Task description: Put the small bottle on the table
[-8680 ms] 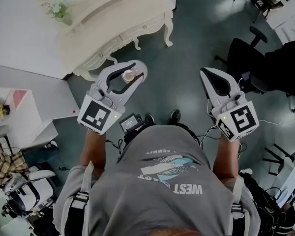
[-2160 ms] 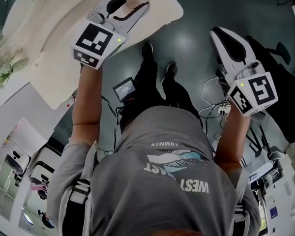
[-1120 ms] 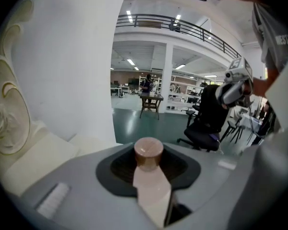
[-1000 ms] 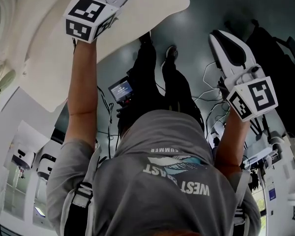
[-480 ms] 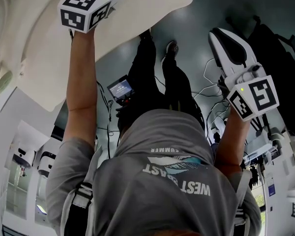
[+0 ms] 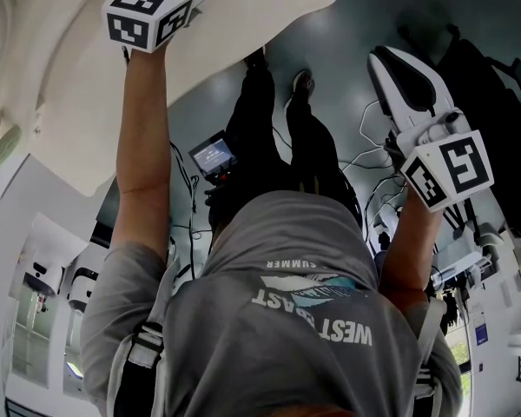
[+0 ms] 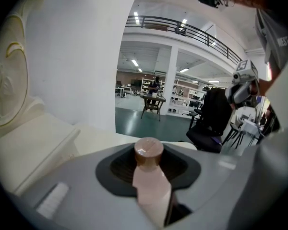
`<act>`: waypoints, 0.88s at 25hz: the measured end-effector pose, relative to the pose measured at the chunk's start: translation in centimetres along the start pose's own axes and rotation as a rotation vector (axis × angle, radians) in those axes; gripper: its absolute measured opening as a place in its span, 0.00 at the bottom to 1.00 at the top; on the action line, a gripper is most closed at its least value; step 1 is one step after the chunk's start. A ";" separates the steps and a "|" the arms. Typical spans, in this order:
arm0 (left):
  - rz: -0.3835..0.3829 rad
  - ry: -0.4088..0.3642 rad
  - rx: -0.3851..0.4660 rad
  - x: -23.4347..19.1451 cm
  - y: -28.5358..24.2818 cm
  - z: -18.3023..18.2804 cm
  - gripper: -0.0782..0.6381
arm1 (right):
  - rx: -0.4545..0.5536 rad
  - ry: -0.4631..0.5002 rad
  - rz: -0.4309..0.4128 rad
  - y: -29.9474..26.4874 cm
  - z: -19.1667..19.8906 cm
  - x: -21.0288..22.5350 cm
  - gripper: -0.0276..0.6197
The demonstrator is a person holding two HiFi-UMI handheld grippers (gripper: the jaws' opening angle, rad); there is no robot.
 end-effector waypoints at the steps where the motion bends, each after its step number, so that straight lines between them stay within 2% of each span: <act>1: -0.001 -0.006 -0.002 0.0 0.0 0.0 0.28 | 0.001 0.001 0.000 0.0 -0.1 0.0 0.11; 8: -0.009 -0.034 -0.022 0.1 0.5 0.0 0.29 | 0.016 0.014 -0.006 0.4 -1.3 -0.5 0.11; 16: -0.032 -0.003 -0.016 0.1 1.8 0.6 0.31 | 0.033 0.041 -0.016 0.6 -1.6 -1.7 0.11; 22: -0.065 -0.033 -0.025 0.0 3.8 -0.2 0.39 | 0.057 0.072 -0.024 1.6 -2.3 -3.0 0.11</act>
Point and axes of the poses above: the fingertips, and each gripper's own axes: y backward along the fingers, x to its right, z out of its underside, the point moved 4 cm from there along y, backward along the fingers, and after that the axes turned 14 degrees about -y, right-handed, at the moved point
